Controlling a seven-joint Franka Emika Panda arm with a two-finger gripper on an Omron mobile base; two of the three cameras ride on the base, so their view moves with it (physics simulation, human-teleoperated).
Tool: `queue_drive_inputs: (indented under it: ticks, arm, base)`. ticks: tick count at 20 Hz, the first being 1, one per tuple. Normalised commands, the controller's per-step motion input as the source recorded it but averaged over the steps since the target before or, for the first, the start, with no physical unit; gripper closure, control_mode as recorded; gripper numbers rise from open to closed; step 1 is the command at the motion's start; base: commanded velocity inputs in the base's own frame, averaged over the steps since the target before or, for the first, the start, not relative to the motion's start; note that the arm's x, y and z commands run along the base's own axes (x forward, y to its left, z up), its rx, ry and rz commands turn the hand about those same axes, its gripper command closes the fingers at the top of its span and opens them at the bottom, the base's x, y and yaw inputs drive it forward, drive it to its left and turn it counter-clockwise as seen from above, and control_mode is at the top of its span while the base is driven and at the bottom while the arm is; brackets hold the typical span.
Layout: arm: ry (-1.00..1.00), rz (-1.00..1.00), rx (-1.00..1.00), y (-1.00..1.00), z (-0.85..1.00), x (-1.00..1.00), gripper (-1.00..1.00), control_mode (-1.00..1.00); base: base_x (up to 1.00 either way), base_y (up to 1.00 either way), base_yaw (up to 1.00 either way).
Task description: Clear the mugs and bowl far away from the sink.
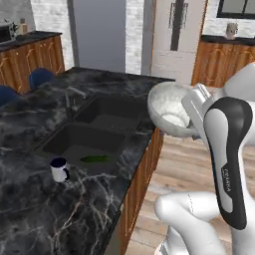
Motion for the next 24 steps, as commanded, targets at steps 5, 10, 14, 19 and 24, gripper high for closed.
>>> queue_drive_inputs:
  ticks: [5,10,14,19,24]
  arm:
    - [0.0,0.0,0.0,0.0,0.0,0.0,1.0,1.0]
    - [0.0,0.0,0.0,0.0,0.0,0.0,1.0,1.0]
    - [0.0,0.0,0.0,0.0,0.0,0.0,1.0,1.0]
    - [0.0,0.0,0.0,0.0,0.0,0.0,1.0,1.0]
    - [0.0,0.0,0.0,0.0,0.0,0.0,1.0,1.0]
  base:
    - [0.0,0.0,-1.0]
    - [0.03,0.0,-0.99]
    - [0.87,0.47,-0.68]
    - [1.0,0.89,-0.47]
    - [1.0,0.8,-0.32]
